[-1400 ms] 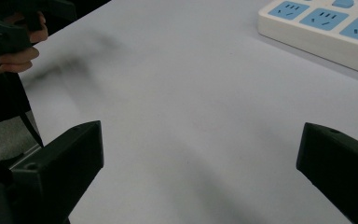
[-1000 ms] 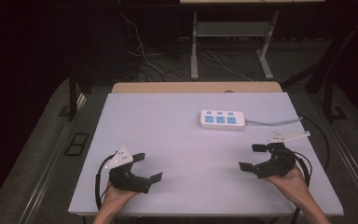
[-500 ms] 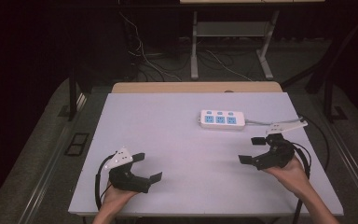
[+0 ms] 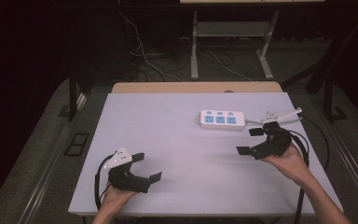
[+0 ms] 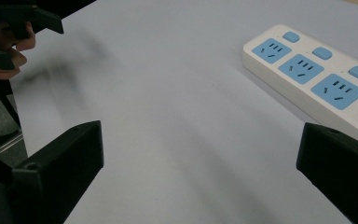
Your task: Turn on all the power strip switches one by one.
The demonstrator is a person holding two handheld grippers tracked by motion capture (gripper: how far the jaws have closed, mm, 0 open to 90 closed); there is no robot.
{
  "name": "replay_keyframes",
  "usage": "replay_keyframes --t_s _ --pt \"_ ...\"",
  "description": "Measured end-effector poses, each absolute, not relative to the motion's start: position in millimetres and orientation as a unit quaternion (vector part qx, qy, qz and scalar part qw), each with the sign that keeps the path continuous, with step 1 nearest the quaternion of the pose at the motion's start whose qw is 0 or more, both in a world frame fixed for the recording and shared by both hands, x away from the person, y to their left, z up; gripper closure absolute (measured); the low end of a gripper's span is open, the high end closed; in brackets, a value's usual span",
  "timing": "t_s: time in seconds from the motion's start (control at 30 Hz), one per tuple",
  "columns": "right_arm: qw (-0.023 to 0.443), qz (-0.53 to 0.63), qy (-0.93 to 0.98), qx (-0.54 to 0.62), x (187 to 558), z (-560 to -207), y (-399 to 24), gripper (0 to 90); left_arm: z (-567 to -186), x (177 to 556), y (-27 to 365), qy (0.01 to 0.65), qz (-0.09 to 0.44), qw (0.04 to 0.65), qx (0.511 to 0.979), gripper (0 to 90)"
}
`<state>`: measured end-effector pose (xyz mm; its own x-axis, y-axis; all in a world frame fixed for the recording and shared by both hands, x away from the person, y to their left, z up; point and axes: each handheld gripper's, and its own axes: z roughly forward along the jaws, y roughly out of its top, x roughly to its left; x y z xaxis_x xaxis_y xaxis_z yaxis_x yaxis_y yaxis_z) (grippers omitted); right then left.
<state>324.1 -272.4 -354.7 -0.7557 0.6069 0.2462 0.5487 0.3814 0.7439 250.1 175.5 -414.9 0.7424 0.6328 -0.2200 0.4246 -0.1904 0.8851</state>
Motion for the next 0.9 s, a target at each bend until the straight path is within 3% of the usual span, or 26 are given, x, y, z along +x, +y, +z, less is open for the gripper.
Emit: replay_keyframes --t_s 0.9 --pt "0.036 0.398 0.85 0.343 372 -348 -260 0.4 -417 252 177 0.352 0.096 0.531 0.765 0.0"
